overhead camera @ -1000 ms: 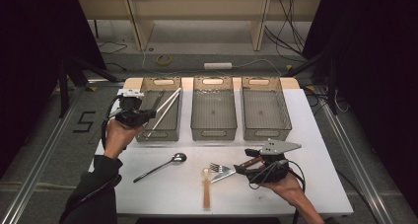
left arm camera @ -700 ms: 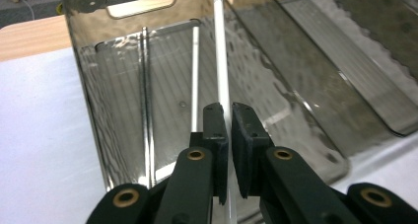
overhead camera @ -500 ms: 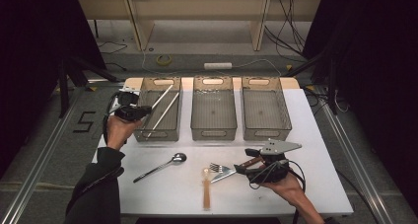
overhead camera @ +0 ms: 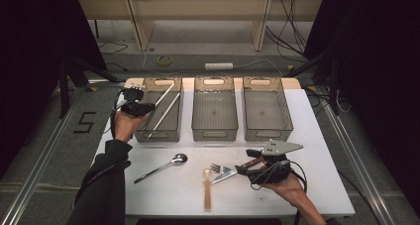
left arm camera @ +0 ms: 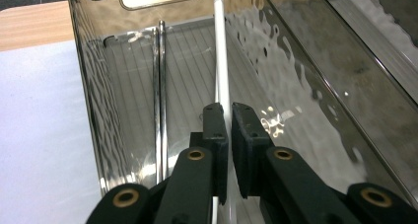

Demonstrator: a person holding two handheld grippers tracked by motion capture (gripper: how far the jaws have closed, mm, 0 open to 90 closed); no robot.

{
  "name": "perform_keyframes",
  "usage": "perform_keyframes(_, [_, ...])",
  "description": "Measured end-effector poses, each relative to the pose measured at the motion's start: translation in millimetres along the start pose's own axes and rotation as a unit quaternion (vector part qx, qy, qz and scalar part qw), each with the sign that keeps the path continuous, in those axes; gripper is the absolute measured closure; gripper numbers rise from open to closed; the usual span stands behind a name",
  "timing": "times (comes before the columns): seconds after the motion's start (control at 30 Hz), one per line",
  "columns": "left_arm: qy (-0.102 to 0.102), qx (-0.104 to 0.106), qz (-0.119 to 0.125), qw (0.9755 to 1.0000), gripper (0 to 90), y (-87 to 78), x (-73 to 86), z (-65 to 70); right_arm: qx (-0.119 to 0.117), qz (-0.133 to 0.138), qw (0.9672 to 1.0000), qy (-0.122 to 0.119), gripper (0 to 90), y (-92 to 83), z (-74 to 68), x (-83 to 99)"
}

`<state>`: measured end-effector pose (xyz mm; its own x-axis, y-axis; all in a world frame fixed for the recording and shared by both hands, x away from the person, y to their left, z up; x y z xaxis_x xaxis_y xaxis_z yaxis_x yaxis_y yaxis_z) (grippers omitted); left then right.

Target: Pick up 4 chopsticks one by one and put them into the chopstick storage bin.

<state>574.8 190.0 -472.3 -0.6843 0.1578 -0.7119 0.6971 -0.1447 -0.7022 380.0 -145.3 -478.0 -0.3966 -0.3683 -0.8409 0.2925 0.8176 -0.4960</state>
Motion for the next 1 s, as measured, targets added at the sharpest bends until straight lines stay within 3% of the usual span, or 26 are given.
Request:
perform_keyframes(0.6, [0.002, -0.007, -0.003, 1.0000, 83.5, 18.7, -3.6, 3.0, -0.001, 0.000, 1.0000, 0.000, 29.7, 0.2, -0.3, 0.1])
perform_keyframes(0.7, [0.000, -0.003, -0.002, 1.0000, 67.7, 19.5, -5.4, 5.2, -0.001, 0.000, 1.0000, 0.000, 29.7, 0.0, -0.4, 0.2])
perform_keyframes(0.87, [0.001, 0.020, 0.001, 0.9998, 52.6, 7.8, -8.1, 13.2, -0.001, 0.001, 1.0000, 0.000, 29.7, -0.5, -0.1, 0.1])
perform_keyframes(1.0, [0.001, 0.044, 0.010, 0.9990, 45.8, -7.7, -8.2, 21.6, 0.000, 0.002, 1.0000, 0.000, 29.7, -0.3, -0.7, -0.2])
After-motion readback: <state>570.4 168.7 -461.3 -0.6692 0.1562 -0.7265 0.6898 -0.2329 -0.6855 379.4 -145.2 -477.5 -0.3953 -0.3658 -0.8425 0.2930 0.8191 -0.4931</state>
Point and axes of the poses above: each handheld gripper's, and its own axes: y roughly forward along the jaws, x roughly out of its underside, z roughly to its right, the point moved 9 cm from there along y, roughly forward along the jaws, and after that the axes turned 10 degrees about -x, right-handed, at the moved point
